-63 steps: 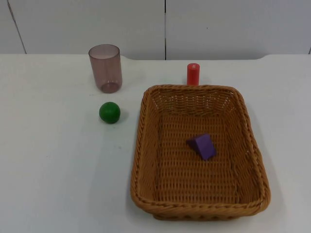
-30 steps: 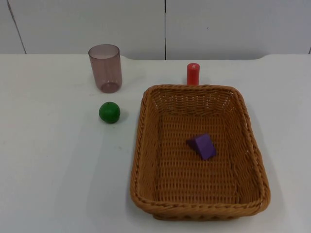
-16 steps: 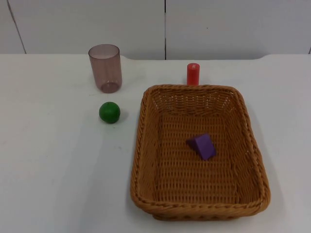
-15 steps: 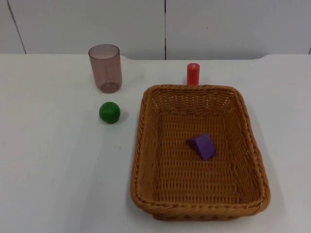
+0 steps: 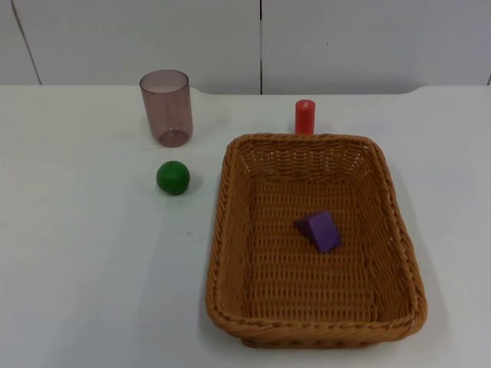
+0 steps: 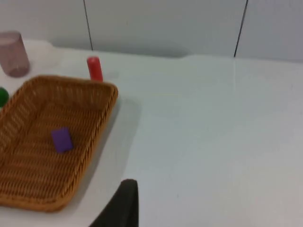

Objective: Pick up the basket with the left hand and place the triangular block into the basket with the right hand.

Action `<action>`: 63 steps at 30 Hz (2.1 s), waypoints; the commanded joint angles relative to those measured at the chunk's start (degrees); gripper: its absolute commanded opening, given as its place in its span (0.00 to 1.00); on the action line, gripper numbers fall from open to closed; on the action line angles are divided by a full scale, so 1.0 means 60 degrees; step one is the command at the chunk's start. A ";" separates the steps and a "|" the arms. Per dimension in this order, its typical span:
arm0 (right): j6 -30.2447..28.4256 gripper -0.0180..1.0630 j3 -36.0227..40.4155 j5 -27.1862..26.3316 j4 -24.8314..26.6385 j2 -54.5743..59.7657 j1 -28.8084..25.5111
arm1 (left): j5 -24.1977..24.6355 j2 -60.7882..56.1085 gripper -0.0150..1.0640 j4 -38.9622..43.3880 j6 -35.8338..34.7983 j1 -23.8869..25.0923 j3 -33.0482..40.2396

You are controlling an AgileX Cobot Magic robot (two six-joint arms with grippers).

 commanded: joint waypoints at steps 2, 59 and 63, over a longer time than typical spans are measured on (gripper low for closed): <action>0.0063 0.99 0.0367 0.0011 -0.0042 -0.0020 -0.0020 | 0.0108 -0.0031 0.99 -0.0029 -0.0059 0.0017 0.0293; 0.0040 0.99 0.0748 0.0018 -0.0025 -0.0020 -0.0020 | 0.0108 -0.0031 0.99 -0.0025 -0.0268 0.0017 0.0295; 0.0040 0.99 0.0748 0.0018 -0.0025 -0.0020 -0.0020 | 0.0108 -0.0031 0.99 -0.0025 -0.0268 0.0017 0.0295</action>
